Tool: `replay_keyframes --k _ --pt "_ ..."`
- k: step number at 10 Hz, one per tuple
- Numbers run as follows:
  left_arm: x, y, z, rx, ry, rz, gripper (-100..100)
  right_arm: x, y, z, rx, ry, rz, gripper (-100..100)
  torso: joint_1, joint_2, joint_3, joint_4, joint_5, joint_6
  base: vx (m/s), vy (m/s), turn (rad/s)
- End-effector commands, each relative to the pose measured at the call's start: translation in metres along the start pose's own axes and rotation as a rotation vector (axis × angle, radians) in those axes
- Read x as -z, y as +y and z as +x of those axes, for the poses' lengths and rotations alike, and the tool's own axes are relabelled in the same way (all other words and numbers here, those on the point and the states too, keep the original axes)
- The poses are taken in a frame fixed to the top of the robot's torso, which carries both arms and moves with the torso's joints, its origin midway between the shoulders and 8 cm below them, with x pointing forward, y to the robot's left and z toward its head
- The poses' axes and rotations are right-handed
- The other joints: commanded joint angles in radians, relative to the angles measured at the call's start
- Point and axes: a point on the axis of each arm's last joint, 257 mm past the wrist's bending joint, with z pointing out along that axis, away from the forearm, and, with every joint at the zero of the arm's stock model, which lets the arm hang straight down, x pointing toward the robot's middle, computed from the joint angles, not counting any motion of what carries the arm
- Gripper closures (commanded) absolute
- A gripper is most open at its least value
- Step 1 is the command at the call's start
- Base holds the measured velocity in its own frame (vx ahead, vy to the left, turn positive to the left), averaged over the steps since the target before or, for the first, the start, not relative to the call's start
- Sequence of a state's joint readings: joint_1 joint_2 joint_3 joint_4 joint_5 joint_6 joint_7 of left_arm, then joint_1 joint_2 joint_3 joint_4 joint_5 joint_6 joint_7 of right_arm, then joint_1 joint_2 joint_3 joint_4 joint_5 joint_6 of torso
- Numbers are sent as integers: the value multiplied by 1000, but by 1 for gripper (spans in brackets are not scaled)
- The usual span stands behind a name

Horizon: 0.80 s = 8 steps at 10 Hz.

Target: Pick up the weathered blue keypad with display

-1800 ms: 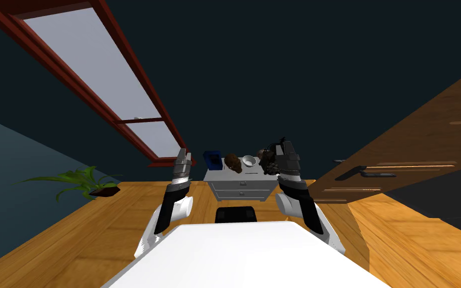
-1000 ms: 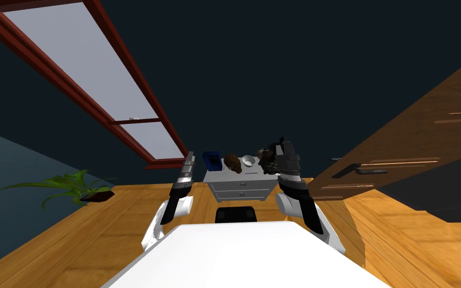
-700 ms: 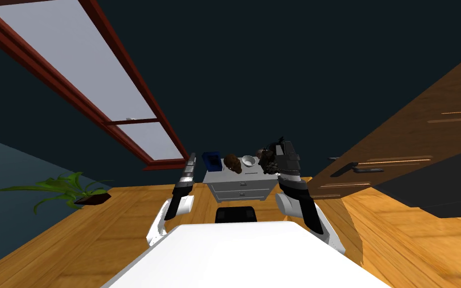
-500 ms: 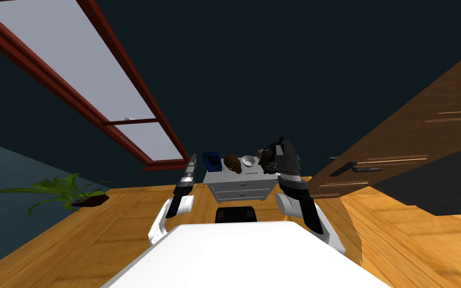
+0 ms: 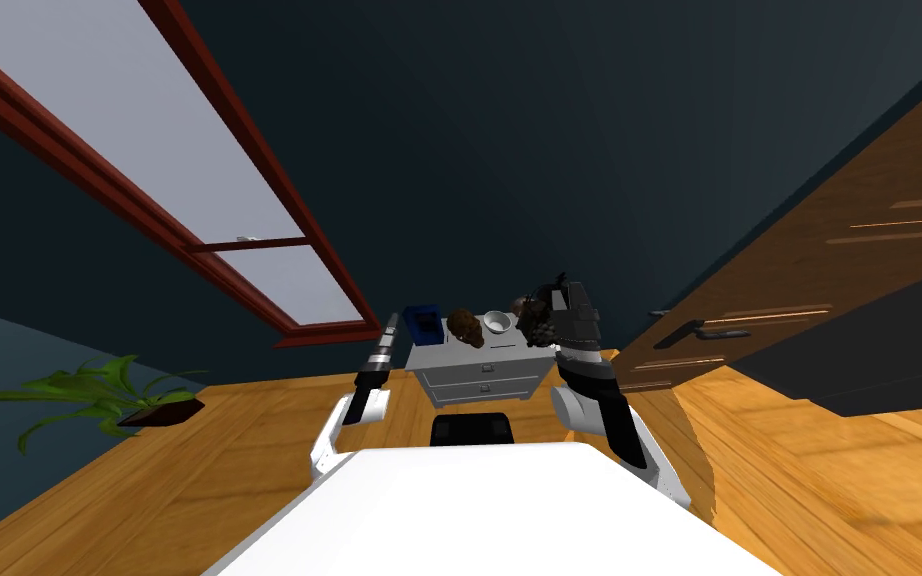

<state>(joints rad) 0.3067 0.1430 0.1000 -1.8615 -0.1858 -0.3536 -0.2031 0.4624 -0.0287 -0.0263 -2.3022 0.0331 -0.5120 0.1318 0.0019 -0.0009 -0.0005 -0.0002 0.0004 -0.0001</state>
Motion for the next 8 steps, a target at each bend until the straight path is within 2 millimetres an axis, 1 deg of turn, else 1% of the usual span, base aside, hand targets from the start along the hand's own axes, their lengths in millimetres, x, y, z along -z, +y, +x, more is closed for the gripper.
replay_keyframes --k 1,2,4,5,7,8 --pt "0 17 8 -21 13 -33 -100 0 0 0 0 0 0 0 0 0 0 0 0 0 3 26 -47" --pt "1 20 9 -20 16 -39 -100 0 0 0 0 0 0 0 0 0 0 0 0 0 3 20 -19" --pt "1 42 18 -43 33 -80 -100 0 0 0 0 0 0 0 -1 0 0 0 0 0 5 19 -47" --pt "2 44 19 -42 34 -84 -100 0 0 0 0 0 0 0 -1 0 0 0 0 0 2 17 -12" --pt "3 64 27 -62 50 -123 -100 0 0 0 0 0 0 0 -1 0 0 0 0 0 1 22 -38" --pt "5 67 29 -62 53 -130 -100 0 0 0 0 0 0 0 0 0 0 0 0 0 -1 20 -19"
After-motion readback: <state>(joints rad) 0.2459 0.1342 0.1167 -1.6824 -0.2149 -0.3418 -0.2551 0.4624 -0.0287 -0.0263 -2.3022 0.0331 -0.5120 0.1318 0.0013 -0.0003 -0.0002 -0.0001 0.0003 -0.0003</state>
